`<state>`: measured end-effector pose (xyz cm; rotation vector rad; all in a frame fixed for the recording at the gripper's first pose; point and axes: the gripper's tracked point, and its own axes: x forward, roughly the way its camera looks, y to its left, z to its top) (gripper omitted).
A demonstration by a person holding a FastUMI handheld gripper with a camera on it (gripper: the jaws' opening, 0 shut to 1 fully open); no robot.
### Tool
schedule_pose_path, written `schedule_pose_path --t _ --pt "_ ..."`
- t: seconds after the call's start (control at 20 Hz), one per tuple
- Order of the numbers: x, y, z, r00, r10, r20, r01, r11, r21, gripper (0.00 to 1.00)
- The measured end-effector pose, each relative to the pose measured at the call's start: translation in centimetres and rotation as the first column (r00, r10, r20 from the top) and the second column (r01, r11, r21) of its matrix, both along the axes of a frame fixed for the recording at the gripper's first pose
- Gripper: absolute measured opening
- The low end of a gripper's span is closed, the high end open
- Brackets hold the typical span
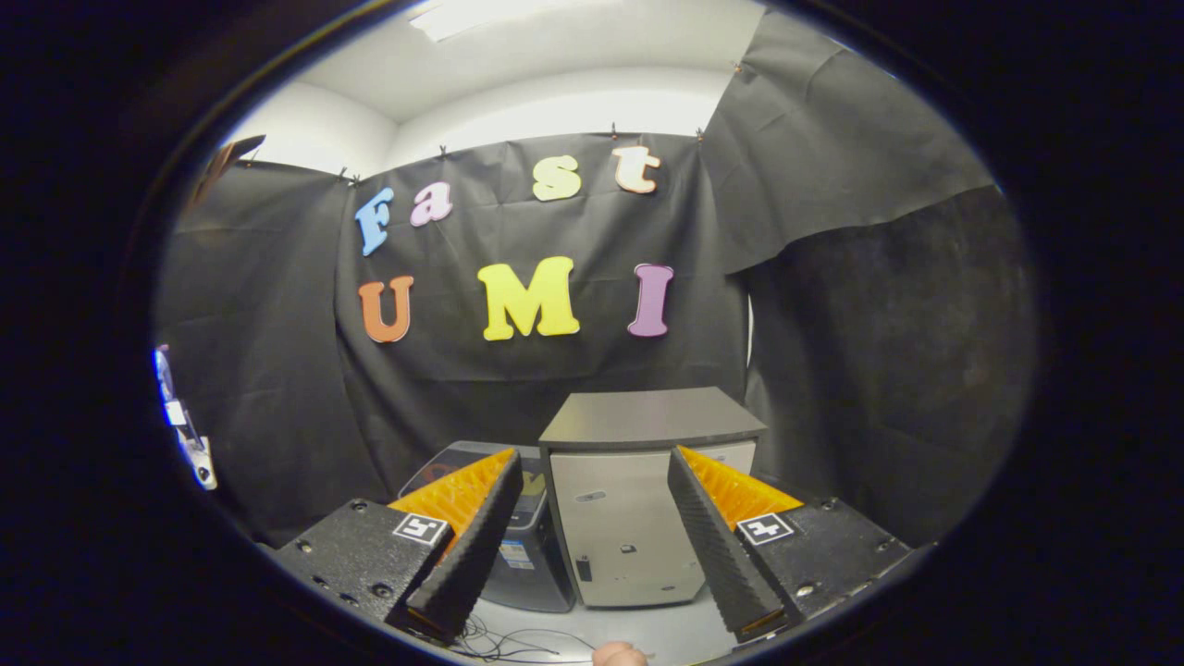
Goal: Put the clothes into the washing machine and then close the washing machine lid.
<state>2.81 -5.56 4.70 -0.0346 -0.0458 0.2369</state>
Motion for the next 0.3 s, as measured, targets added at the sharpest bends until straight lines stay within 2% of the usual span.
schedule_pose_path --t 0.3 --pt "-0.06 0.18 -0.05 1.0 0.006 -0.009 -0.006 1.0 0.001 0.98"
